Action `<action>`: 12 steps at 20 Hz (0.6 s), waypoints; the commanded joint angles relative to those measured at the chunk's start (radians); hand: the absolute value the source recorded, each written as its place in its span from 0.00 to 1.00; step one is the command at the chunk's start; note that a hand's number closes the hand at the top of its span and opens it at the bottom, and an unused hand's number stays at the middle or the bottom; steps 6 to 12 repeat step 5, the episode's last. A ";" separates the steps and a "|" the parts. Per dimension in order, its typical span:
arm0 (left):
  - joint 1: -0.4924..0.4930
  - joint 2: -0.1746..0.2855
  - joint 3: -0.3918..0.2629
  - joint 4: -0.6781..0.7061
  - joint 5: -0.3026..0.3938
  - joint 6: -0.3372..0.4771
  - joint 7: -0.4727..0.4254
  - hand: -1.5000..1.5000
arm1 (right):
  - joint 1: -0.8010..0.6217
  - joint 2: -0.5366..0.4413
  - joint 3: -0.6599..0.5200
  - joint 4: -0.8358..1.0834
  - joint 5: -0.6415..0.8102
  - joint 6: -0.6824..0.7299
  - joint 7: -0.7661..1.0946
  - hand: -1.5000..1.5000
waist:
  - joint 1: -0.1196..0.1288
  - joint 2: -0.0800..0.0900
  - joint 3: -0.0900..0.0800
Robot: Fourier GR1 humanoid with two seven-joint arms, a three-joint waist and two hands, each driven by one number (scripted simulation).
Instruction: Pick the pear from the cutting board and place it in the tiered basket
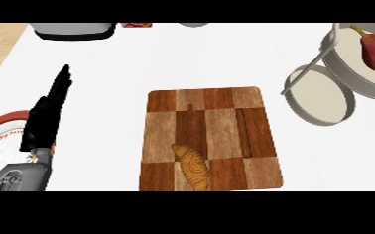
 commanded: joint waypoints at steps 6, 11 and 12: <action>0.014 -0.036 -0.006 0.004 -0.018 0.015 -0.012 0.50 | 0.184 -0.178 -0.174 0.307 -0.065 0.155 -0.341 0.00 | 0.001 0.003 0.003; 0.014 -0.036 -0.006 0.004 -0.018 0.015 -0.012 0.50 | 0.184 -0.178 -0.174 0.307 -0.065 0.155 -0.341 0.00 | 0.001 0.003 0.003; 0.014 -0.036 -0.006 0.004 -0.018 0.015 -0.012 0.50 | 0.184 -0.178 -0.174 0.307 -0.065 0.155 -0.341 0.00 | 0.001 0.003 0.003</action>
